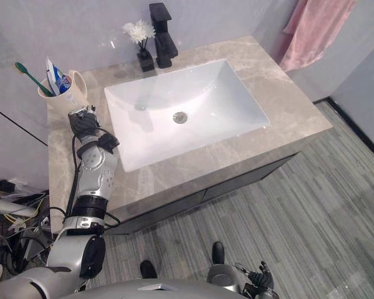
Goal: Organize washtable
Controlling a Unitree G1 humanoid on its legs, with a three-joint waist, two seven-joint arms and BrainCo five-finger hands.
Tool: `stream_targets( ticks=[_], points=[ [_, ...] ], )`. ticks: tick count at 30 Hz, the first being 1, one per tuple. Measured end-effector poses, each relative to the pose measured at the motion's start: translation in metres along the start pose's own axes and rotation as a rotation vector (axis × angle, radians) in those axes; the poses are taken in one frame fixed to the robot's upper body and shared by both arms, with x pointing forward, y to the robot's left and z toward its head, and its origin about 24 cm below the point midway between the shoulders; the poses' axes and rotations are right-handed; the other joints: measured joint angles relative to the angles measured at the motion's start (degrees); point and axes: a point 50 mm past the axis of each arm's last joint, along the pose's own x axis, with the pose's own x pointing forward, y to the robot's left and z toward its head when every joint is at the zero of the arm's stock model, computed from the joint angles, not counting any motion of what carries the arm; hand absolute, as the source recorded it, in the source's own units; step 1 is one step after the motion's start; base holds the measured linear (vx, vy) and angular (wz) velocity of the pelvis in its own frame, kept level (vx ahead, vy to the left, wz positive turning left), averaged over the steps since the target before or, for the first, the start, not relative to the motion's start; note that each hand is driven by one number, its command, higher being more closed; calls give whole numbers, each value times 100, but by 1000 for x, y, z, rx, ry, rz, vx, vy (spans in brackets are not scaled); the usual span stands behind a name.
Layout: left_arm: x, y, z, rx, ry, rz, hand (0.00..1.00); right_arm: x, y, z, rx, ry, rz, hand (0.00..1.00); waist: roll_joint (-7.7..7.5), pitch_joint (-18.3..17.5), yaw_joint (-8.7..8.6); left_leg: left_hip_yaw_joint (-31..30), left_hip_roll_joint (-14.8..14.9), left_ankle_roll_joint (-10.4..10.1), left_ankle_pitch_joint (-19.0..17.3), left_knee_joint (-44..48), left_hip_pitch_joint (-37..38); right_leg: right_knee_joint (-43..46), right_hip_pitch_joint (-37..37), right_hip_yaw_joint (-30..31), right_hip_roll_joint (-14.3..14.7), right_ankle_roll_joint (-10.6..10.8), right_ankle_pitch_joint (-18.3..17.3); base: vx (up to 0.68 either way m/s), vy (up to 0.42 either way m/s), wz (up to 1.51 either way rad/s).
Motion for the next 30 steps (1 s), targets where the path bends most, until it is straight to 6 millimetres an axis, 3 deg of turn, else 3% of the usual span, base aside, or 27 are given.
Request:
stream_targets(
  ticks=[11, 18, 20, 23, 30],
  points=[
    [23, 0, 20, 15, -48, 4, 100, 0, 2, 6, 2, -29, 17, 0, 7, 123, -20, 199, 5, 1, 2, 5, -84, 2, -210, 224, 33, -15, 73, -2, -1, -9],
    [21, -1, 23, 18, -63, -11, 100, 0, 2, 6, 2, -29, 30, 0, 7, 123, -27, 193, 8, 1, 2, 8, -80, 10, -204, 221, 37, -27, 74, 3, -1, -1],
    [14, -4, 30, 7, -102, -50, 100, 0, 2, 6, 2, -29, 30, 0, 8, 123, -21, 163, 8, 2, 3, 8, -76, 33, -197, 207, 37, -44, 63, -6, 4, 6],
    [-15, -6, 41, -60, -183, -144, 100, -1, 1, 4, 4, -26, 27, 0, 8, 123, 26, 90, 6, 2, 2, 4, -71, 66, -166, 171, 25, -51, 51, -3, 9, 9],
    [-86, 17, 43, -136, -204, -329, 100, -3, -7, -5, 20, -1, 11, 0, 67, 88, 252, -188, -5, 3, 3, -5, -53, 257, -71, -31, -16, -1, -113, -5, 5, 19]
  ],
)
